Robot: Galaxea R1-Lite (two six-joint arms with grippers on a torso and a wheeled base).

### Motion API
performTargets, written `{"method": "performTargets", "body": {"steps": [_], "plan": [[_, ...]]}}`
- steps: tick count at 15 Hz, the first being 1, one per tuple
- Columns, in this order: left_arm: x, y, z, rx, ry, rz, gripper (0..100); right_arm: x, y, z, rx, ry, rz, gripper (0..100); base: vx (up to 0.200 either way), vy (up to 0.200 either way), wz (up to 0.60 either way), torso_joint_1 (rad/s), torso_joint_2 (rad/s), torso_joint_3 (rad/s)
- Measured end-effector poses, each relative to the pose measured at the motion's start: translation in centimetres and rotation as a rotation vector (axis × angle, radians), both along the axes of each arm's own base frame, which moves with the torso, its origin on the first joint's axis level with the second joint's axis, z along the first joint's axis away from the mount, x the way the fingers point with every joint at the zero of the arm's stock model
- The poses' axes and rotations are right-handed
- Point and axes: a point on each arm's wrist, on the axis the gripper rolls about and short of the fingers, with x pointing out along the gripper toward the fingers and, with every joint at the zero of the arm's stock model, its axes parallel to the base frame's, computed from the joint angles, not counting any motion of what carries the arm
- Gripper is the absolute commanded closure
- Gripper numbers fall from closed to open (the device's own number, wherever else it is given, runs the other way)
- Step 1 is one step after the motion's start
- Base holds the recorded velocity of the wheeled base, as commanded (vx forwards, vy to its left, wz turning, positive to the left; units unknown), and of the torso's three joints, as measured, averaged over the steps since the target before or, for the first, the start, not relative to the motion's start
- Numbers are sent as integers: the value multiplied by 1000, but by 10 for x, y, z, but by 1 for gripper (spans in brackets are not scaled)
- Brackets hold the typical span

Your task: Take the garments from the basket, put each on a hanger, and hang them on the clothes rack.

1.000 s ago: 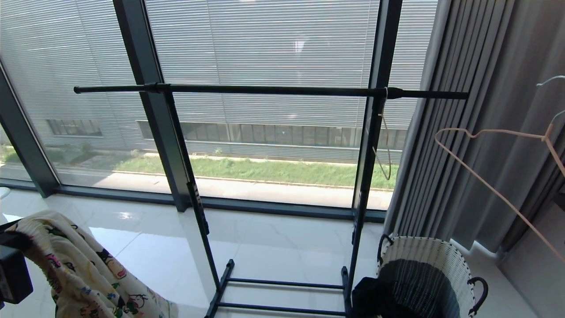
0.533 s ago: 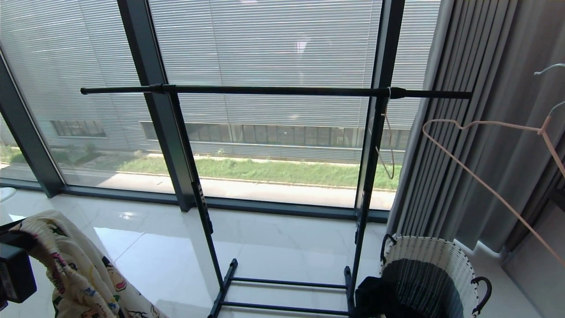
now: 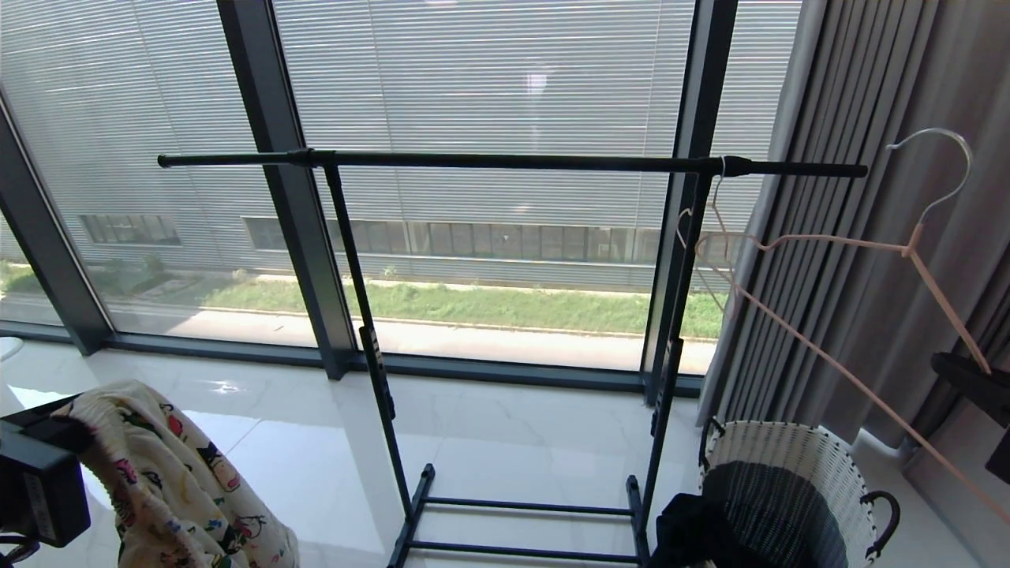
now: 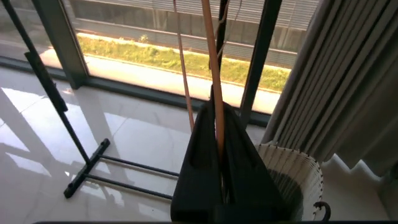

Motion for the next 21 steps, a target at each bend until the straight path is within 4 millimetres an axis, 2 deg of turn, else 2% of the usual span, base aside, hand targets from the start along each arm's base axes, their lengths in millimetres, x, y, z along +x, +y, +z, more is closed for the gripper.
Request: {"method": "performTargets", "body": {"steps": [2, 6, 10, 14, 16, 21], "plan": [[11, -6, -1, 26, 36, 18, 100, -2, 13, -2, -5, 23, 108, 100, 0, 0, 0, 0, 0, 0], [58, -27, 13, -26, 44, 118, 100, -3, 38, -10, -15, 82, 293, 100, 0, 0, 0, 0, 0, 0], [111, -62, 27, -155, 51, 169, 100, -13, 60, -13, 3, 127, 460, 100, 0, 0, 0, 0, 0, 0], [156, -98, 27, -211, 46, 240, 100, -15, 83, -4, 31, 143, 575, 100, 0, 0, 0, 0, 0, 0], [174, -116, 24, -224, 22, 248, 100, -12, 93, -1, 35, 151, 600, 100, 0, 0, 0, 0, 0, 0], [195, -131, 6, -204, 30, 284, 100, -10, 102, 4, 61, 163, 628, 100, 0, 0, 0, 0, 0, 0]]}}
